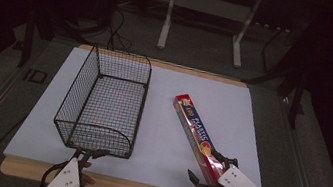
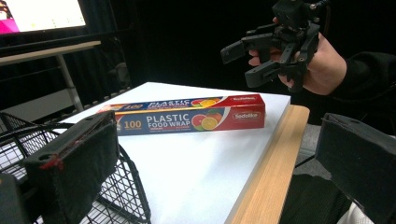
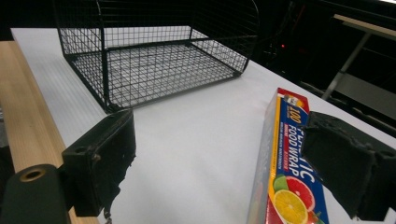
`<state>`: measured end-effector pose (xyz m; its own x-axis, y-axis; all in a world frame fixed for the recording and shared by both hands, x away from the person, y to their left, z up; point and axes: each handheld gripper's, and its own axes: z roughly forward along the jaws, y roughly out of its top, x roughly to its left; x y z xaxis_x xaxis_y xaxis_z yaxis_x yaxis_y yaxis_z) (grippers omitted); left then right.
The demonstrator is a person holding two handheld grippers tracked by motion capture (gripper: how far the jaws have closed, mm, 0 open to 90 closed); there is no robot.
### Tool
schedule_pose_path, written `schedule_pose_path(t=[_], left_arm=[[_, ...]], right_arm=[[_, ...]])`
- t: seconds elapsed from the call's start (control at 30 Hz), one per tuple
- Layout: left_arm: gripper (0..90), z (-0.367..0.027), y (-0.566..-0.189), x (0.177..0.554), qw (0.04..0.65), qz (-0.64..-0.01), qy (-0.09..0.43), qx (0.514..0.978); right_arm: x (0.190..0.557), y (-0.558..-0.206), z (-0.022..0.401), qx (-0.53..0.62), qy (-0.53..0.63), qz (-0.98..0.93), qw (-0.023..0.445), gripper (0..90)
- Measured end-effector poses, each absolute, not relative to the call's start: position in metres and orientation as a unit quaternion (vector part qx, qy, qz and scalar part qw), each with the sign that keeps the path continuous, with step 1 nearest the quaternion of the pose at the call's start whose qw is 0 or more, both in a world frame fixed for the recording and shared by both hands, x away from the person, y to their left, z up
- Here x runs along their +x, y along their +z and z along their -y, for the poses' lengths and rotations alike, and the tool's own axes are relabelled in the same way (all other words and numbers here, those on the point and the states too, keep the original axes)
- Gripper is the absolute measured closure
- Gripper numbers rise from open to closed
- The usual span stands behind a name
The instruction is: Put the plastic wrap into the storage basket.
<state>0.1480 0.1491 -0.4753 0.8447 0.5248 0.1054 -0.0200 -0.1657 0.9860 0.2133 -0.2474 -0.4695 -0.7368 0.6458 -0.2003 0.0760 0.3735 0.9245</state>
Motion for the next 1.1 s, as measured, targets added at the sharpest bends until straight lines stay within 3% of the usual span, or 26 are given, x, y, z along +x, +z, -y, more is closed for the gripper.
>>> schedule_pose_path(t=[0.43,0.83,0.9,0.93,1.1], left_arm=[[0.2,-0.147,-0.475,0.150,0.623,-0.176,0.214,0.731],[0.2,-0.149,-0.476,0.148,0.623,-0.175,0.214,0.732],[0.2,-0.148,-0.476,0.148,0.622,-0.174,0.212,0.734],[0.2,-0.147,-0.476,0.148,0.622,-0.173,0.212,0.734],[0.2,-0.146,-0.477,0.148,0.622,-0.175,0.210,0.734]], right_arm=[[0.212,-0.469,0.247,0.230,0.510,-0.787,0.260,9.7],[0.222,-0.464,0.251,0.236,0.497,-0.788,0.275,12.2],[0.223,-0.463,0.252,0.238,0.499,-0.789,0.268,13.8],[0.227,-0.463,0.252,0.244,0.498,-0.797,0.241,13.9],[0.228,-0.460,0.250,0.247,0.498,-0.795,0.243,13.9]])
